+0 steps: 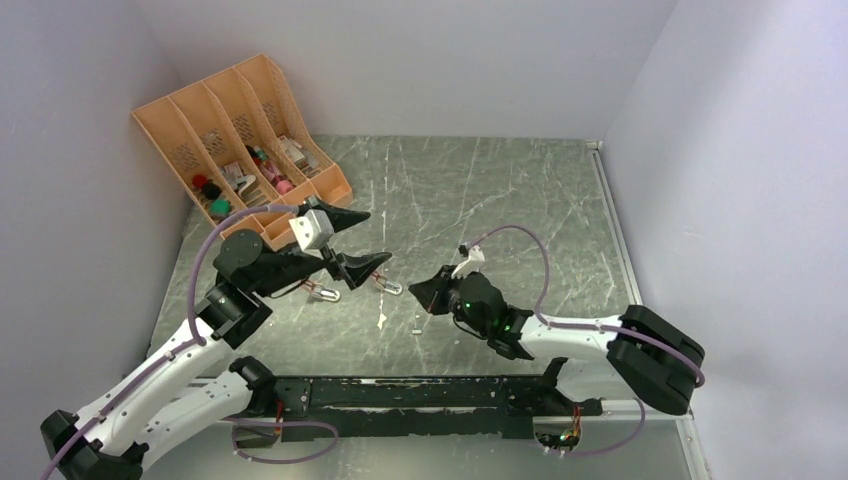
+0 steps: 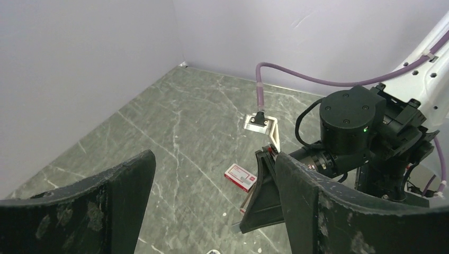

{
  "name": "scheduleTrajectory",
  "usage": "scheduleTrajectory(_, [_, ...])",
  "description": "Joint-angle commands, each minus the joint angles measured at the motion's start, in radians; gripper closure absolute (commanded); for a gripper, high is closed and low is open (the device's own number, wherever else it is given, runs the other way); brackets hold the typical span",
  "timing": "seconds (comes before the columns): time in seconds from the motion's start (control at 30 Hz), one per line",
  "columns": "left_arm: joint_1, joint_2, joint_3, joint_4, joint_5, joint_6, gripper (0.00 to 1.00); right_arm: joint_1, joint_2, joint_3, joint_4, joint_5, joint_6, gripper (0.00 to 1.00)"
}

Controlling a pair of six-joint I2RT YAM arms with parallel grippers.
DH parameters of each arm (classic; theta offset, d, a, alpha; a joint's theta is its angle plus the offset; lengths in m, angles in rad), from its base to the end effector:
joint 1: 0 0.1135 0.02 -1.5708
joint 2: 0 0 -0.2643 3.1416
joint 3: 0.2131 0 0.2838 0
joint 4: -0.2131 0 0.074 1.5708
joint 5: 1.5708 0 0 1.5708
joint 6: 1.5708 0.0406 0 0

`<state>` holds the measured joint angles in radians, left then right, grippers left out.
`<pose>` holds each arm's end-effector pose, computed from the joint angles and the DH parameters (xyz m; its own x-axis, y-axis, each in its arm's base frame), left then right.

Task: Load the staples into the stapler
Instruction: Pick up the staple from the center of the board.

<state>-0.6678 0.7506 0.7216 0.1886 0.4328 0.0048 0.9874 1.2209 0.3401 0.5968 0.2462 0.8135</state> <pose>0.1584 -0.1466 0.3633 0.1290 -0.0962 -0.9870 0.8867 0.4568 0.0714 0.1521 0.2124 0.1543 -0.6006 0.3695 -0.7091 -0.3553 0.6711 0.6507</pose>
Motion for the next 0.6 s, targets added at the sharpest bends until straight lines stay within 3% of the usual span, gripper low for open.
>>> scheduleTrajectory(0.0, [-0.004,-0.008,-0.025,-0.01,-0.068,0.027,0.13,-0.023,0.052,-0.006,0.062,-0.049,0.09,0.94])
scheduleTrajectory(0.37, [-0.004,0.004,-0.075,0.003,-0.131,0.089,0.12,-0.022,0.239,0.001,0.184,-0.276,0.159,0.93])
scheduleTrajectory(0.57, [-0.004,0.001,-0.086,0.005,-0.137,0.099,0.11,0.007,0.334,0.022,0.26,-0.309,0.2,0.93])
